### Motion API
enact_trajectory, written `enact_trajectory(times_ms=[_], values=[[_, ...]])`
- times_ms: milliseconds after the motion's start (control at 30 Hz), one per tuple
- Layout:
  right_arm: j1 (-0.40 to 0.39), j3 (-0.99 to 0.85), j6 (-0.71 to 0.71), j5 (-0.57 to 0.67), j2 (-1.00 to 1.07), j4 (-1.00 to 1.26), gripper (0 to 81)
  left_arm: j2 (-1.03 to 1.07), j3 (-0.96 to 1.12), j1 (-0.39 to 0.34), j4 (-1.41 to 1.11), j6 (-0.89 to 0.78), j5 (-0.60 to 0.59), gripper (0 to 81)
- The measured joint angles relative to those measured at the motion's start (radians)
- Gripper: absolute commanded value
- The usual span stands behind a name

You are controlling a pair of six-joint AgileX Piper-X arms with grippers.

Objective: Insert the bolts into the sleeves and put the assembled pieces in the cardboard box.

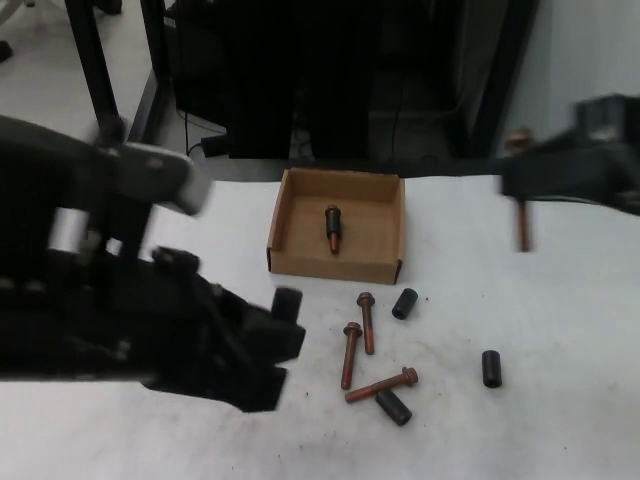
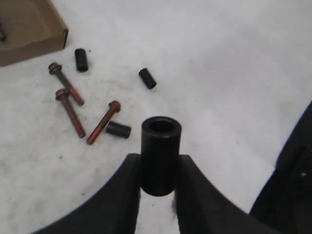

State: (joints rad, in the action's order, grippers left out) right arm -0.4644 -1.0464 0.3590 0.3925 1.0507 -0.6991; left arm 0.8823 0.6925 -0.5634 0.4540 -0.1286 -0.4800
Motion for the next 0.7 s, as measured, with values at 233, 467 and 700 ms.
enact_trajectory(times_ms=[233,467,700], values=[[-0.161,0.001,0.167,-0.030,0.108,0.292,0.2,-0.021,-0.005,0.143,-0.012,0.060,-0.188,0.8],[-0.236,0.001,0.235,-0.081,0.178,0.374,0.2,0.029,-0.025,0.162,-0.013,0.091,-0.238,0.8],[-0.242,0.001,0.281,-0.083,0.179,0.446,0.2,0.052,-0.027,0.162,-0.030,0.089,-0.275,0.8]])
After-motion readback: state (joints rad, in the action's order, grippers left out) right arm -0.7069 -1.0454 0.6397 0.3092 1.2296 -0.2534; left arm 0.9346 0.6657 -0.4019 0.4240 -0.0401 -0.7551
